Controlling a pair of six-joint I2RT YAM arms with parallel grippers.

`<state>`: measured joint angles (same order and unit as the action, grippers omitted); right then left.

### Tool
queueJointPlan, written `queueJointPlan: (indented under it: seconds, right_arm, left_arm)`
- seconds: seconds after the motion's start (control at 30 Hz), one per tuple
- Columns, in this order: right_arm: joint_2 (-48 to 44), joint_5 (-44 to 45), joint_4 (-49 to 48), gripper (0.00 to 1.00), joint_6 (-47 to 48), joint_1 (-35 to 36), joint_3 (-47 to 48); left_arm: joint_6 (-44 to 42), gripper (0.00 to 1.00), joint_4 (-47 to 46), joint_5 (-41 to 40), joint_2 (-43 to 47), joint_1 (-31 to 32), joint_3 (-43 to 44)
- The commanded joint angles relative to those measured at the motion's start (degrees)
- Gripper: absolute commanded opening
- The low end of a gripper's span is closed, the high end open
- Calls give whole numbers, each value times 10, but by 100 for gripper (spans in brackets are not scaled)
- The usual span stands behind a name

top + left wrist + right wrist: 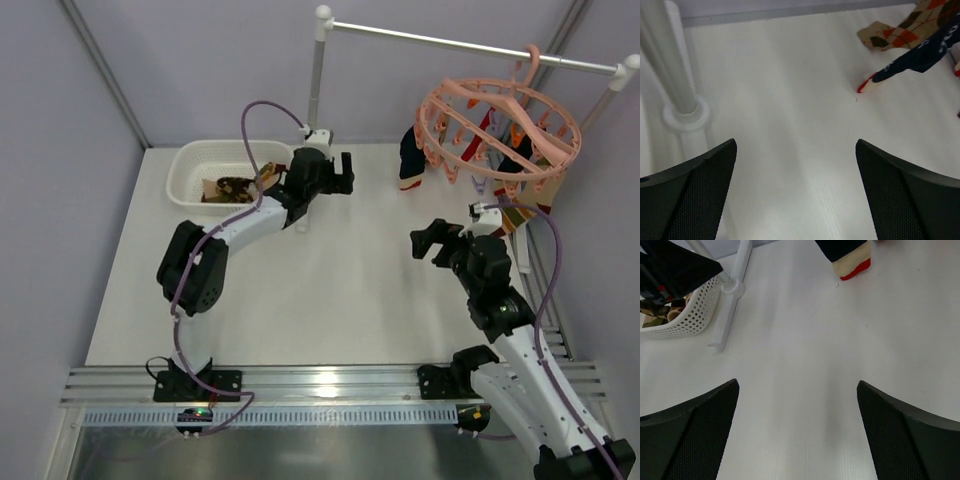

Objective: Remove the socks clipped to the hanger

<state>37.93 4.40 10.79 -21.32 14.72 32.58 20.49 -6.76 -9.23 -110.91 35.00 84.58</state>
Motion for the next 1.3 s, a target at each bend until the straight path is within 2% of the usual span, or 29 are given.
queueJointPlan:
  seconds: [0.0, 0.2, 0.4, 0.83, 1.1, 1.13, 1.17, 1.2, 1.27]
  right_arm:
    - [-65, 4, 47, 100, 7, -2, 42]
    - [-135, 3, 90, 100, 10, -3, 69]
    - [-140, 23, 103, 100, 29, -3, 76]
    - [-153, 20, 106, 100, 39, -4, 90]
    - [-146, 17, 91, 99, 41, -4, 80]
    - [-146, 19, 90, 100, 41, -3, 80]
    - [-145, 18, 89, 100, 41, -4, 79]
    - [-143, 19, 87, 100, 42, -4, 78]
    - [-143, 17, 86, 99, 42, -3, 76]
  left_arm:
    - [40, 100, -91, 91, -40, 6, 63]
    - [32, 100, -142, 138, -123, 46, 153]
    - [58, 100, -188, 148, -203, 61, 234]
    - [102, 99, -293, 138, -324, 74, 335]
    - [100, 99, -328, 144, -388, 82, 402]
    - [99, 95, -331, 142, -389, 82, 402]
    - [98, 88, -335, 141, -391, 82, 402]
    - [94, 74, -338, 138, -392, 82, 403]
    - [91, 63, -341, 136, -394, 82, 405]
